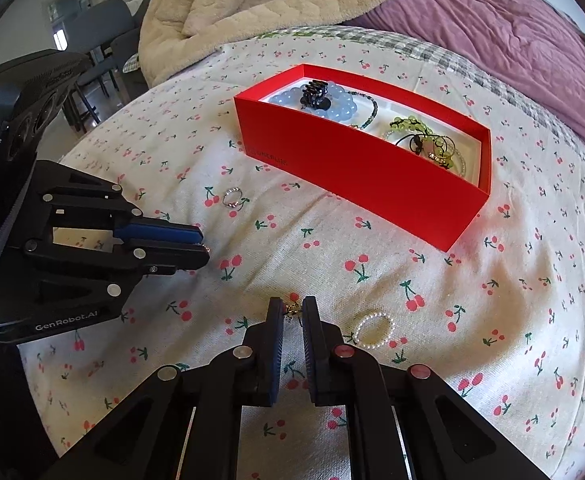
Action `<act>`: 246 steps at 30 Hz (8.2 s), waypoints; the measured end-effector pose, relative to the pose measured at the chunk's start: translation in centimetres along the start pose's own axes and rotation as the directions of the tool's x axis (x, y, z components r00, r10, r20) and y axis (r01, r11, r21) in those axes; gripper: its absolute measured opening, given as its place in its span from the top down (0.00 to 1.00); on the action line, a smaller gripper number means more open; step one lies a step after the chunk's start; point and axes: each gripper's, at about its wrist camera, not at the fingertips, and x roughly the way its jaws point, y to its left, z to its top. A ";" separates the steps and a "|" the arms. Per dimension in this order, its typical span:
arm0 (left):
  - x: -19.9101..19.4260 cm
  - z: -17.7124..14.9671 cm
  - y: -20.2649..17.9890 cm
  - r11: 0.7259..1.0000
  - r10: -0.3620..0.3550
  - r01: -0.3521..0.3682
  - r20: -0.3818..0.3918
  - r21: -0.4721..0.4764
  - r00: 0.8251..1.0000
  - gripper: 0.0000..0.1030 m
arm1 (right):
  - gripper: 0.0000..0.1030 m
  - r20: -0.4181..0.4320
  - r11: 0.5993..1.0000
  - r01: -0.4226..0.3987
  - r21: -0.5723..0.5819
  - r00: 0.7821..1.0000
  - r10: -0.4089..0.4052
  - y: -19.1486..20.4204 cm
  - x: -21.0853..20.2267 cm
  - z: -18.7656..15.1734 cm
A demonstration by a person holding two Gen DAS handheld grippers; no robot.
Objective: Organize jewelry
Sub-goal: 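Grasp the gold earring with the right tool while the left tool holds its earring, then carry both earrings over the red box, then open both tools to drop the earrings into the box, then withdraw both tools toward the silver ring and pearl ring, then grasp the silver ring with the left tool while the right tool grasps the pearl ring, then lift both rings and carry them over the red box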
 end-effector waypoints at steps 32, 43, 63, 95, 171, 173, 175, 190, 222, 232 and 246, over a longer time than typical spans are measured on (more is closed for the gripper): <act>-5.3 6.9 1.7 0.983 -0.009 0.040 0.173 -0.180 0.985 0.89 | 0.91 0.174 0.984 0.018 0.176 0.984 -0.049 -3.3 -6.5 5.6; -2.8 10.0 2.1 0.969 -0.057 0.101 0.195 -0.226 0.979 0.89 | 0.91 0.145 0.946 -0.004 0.324 0.988 -0.046 -7.1 -4.2 7.0; -1.2 11.3 1.7 0.976 -0.045 0.083 0.186 -0.200 0.982 0.73 | 0.86 0.141 0.887 -0.097 0.451 0.989 0.037 -10.6 -3.4 6.8; -5.0 3.7 0.3 0.983 0.116 -0.105 0.071 -0.148 0.991 0.05 | 0.23 0.107 0.947 -0.007 0.322 0.994 -0.029 -5.1 -7.6 1.9; 1.8 1.5 1.2 1.000 0.029 -0.028 0.100 -0.005 0.995 0.63 | 0.64 0.017 0.996 0.074 0.042 0.997 -0.074 -2.4 0.1 -2.5; 1.9 1.6 1.0 1.000 0.020 -0.021 0.097 0.000 0.995 0.74 | 0.67 0.012 0.996 0.079 0.043 0.997 -0.079 -2.4 0.1 -2.4; 1.9 1.7 0.6 0.999 0.033 -0.034 0.098 0.009 0.995 0.75 | 0.68 0.011 0.996 0.082 0.043 0.997 -0.082 -2.5 0.2 -2.3; 1.2 1.4 0.5 1.000 0.021 -0.023 0.095 0.018 0.995 0.80 | 0.95 0.001 0.998 0.047 0.049 0.999 -0.048 -2.2 -0.3 -1.9; -4.4 5.5 0.0 0.999 0.015 -0.008 0.177 -0.045 0.984 0.80 | 0.95 0.142 0.988 -0.003 0.154 0.990 -0.019 -3.8 -6.5 2.3; -5.0 8.4 0.0 0.997 0.008 0.009 0.219 -0.076 0.976 0.80 | 0.95 0.188 0.975 -0.013 0.224 0.982 -0.030 -5.4 -7.2 5.3; -0.6 11.1 1.5 0.994 -0.011 0.030 0.172 -0.109 0.985 0.80 | 0.95 0.141 0.950 -0.011 0.313 0.989 -0.035 -9.5 -3.9 7.1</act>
